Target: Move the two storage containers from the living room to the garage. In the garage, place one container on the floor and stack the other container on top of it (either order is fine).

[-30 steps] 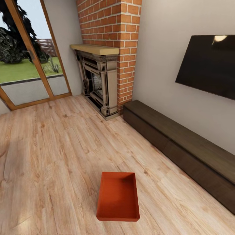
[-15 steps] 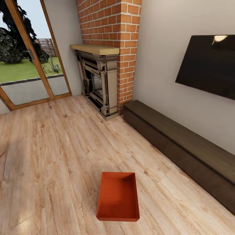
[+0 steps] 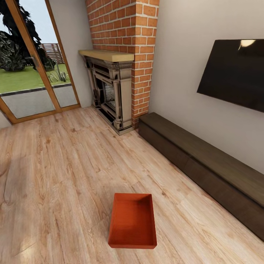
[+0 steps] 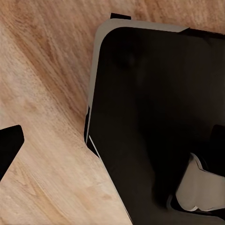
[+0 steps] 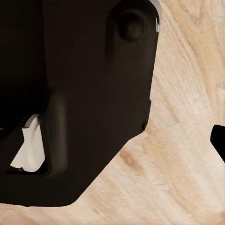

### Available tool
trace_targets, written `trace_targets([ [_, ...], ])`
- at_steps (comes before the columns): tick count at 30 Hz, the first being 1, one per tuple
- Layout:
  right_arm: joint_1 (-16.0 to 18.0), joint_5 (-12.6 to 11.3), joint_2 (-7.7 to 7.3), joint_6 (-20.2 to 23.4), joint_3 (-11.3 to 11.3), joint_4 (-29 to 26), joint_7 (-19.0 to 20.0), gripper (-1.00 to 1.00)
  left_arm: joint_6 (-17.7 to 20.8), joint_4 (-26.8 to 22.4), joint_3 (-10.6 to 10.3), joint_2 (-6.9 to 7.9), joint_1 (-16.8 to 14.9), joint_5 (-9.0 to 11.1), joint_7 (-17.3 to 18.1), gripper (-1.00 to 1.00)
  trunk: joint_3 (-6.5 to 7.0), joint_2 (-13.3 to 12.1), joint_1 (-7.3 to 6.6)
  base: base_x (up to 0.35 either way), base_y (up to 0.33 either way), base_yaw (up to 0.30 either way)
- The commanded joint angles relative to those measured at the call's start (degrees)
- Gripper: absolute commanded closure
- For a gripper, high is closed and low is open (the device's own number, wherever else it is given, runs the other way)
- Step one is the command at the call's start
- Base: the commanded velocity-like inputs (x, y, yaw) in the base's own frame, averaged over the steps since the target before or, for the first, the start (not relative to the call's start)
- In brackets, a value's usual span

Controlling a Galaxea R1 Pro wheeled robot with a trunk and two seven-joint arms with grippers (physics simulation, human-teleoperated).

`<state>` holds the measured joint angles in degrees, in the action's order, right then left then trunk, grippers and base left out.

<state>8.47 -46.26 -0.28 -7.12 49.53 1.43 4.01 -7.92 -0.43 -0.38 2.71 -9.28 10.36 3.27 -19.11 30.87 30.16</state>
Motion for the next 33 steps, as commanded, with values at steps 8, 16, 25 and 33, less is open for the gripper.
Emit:
trace_targets([
  [8,0.0,-0.6,0.1,-0.2,0.4,0.2,0.4,-1.0,-0.2,0.1,-0.1,0.01,0.0,0.5,0.3,-1.0,-0.07,0.1,0.02,0.0,0.0,0.0],
  [16,0.1,-0.7,0.14,-0.2,0.4,0.2,0.4,-1.0,-0.2,0.1,-0.1,0.01,0.0,0.5,0.3,-1.0,-0.07,0.1,0.02,0.0,0.0,0.0],
  [25,0.0,-0.9,0.03,-0.5,0.4,0.2,0.4,-1.0,-0.2,0.1,0.0,0.01,0.0,0.5,0.3,-1.0,-0.56,0.1,0.02,0.0,0.0,0.0],
  [33,0.1,-0.9,0.02,-0.5,0.4,0.2,0.4,-1.0,-0.2,0.1,-0.1,0.01,0.0,0.5,0.3,-1.0,-1.29,0.1,0.02,0.0,0.0,0.0],
])
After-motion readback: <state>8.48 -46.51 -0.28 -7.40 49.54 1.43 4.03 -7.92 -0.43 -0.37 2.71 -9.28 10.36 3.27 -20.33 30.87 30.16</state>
